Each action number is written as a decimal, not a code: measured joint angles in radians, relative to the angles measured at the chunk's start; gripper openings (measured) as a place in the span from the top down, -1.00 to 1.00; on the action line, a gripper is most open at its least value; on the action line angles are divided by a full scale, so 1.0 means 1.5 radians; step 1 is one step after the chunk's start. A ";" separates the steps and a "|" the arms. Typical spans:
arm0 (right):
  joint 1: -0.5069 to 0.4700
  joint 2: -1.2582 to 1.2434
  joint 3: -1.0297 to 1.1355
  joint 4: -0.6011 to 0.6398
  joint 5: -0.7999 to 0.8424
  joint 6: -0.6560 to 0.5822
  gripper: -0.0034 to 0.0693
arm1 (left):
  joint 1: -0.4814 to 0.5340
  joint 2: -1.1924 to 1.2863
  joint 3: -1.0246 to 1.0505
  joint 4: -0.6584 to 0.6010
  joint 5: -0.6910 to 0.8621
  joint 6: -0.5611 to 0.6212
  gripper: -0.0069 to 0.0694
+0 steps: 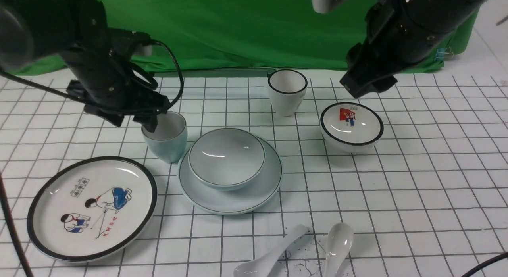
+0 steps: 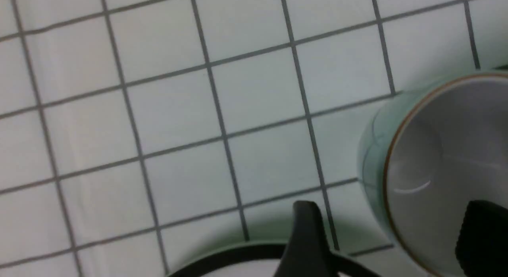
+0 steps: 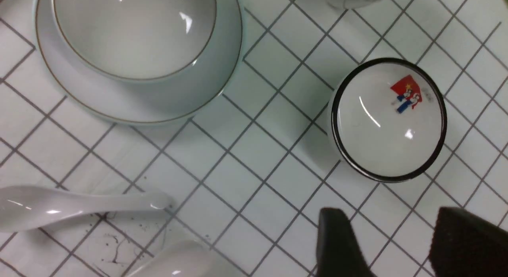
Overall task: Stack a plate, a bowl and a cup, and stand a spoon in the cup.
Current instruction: Use the left arm to grab a blue teacup, then use the left arm to put the blue teacup into the blue rice bowl in the middle
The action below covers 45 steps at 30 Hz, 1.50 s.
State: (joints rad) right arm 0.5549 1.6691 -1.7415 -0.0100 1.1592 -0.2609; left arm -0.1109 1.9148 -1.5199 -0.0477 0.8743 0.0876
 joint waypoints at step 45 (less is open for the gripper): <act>0.000 -0.123 0.024 -0.043 0.039 0.008 -0.08 | -0.147 0.065 -0.071 -0.070 0.020 0.047 0.79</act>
State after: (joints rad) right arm 0.5549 1.4843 -1.7048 -0.0749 1.2171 -0.2490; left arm -0.3307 2.0125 -1.6258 -0.1527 0.9041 0.1585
